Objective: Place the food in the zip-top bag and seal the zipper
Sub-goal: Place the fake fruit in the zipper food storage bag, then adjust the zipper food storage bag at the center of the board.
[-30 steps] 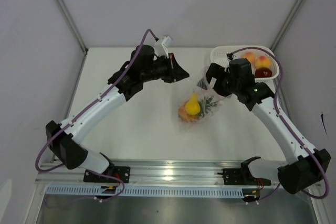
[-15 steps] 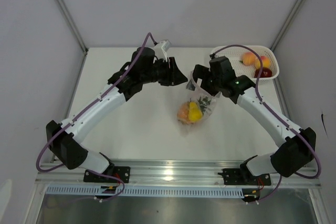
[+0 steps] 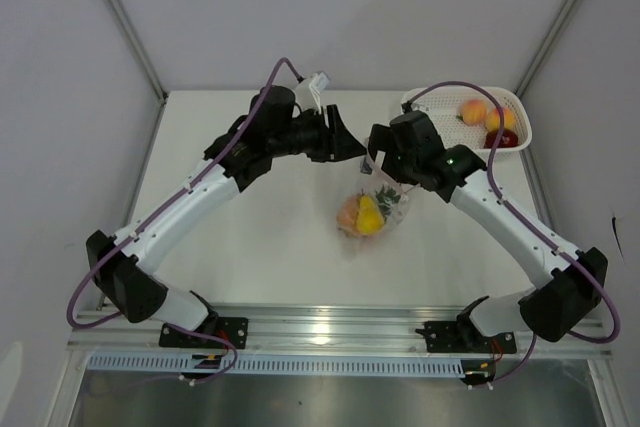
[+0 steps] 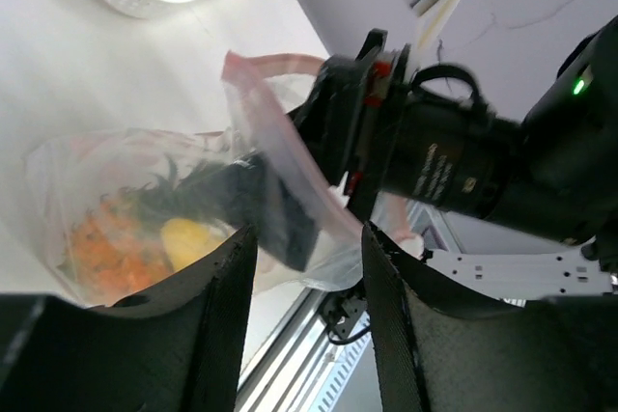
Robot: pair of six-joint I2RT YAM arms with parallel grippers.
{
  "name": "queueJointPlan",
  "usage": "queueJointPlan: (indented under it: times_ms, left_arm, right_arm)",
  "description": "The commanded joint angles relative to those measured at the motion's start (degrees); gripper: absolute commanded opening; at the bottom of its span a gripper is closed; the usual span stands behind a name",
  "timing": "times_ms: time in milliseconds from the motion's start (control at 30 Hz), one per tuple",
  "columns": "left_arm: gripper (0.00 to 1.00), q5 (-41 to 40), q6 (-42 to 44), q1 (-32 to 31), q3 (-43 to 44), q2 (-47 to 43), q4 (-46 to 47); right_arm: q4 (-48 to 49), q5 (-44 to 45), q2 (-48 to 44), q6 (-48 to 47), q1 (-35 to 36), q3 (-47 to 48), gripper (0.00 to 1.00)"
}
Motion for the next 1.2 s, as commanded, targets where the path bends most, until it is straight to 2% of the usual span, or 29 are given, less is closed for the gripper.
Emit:
queueJointPlan:
  times_ms: [0,67,267,367,500,533,600,633,867,967,1000,1167]
  left_arm:
    - [0.5,1.4,-2.1,-1.1,4.2,0.1,1.2]
    - [0.49,1.5,-2.4,-1.4,4.9,0.4,0.8]
    - [0.48,0.2,-2.3,-2.9,5.6,0.7,-0.5]
    - [0.47,-0.6,-1.9,-3.3,4.6,0.1,-0.9]
    - [0.47,-3.1,-1.4,-3.4,2.1,-2.4,0.2]
    - [0.47,-3.3,-1.2,-3.5,2.0,-2.8,0.1]
    - [0.47,-3.5,-0.8,-3.5,1.6,-3.5,-0.2]
    - [0.47,-3.6,-0.7,-3.5,1.6,-3.5,-0.2]
    - [0.47,-2.5,-0.2,-4.1,3.5,-2.1,-1.5]
    - [0.48,-2.5,0.3,-4.8,5.9,-0.5,-3.0]
    - [0.48,-2.7,0.4,-4.9,6.3,0.3,-3.3]
    - [0.51,-3.7,1.1,-5.3,10.3,3.0,-5.5]
  right_arm:
    - [-2.6,12.0,-0.4,1.9,4.5,3.6,0.99]
    - [-3.5,16.8,-0.6,2.8,6.2,4.0,0.99]
    - [-4.2,20.8,-1.1,1.4,7.9,5.2,0.99]
    - [1.2,20.3,-3.9,0.3,8.1,2.1,0.95]
    - [5.9,16.2,-7.7,1.6,5.8,-2.5,0.69]
    - [5.9,15.3,-7.5,1.8,5.2,-2.6,0.51]
    - [6.1,13.8,-7.0,1.6,4.7,-2.5,0.41]
    - [5.8,13.1,-6.7,1.8,4.3,-2.4,0.38]
    - [5.5,12.8,-7.0,2.0,4.3,-1.5,0.31]
    - [5.2,12.3,-7.4,1.8,4.1,-1.3,0.21]
    - [5.4,11.8,-7.5,1.6,4.1,-1.5,0.02]
    - [5.5,11.0,-7.6,1.4,4.0,-1.8,0.0]
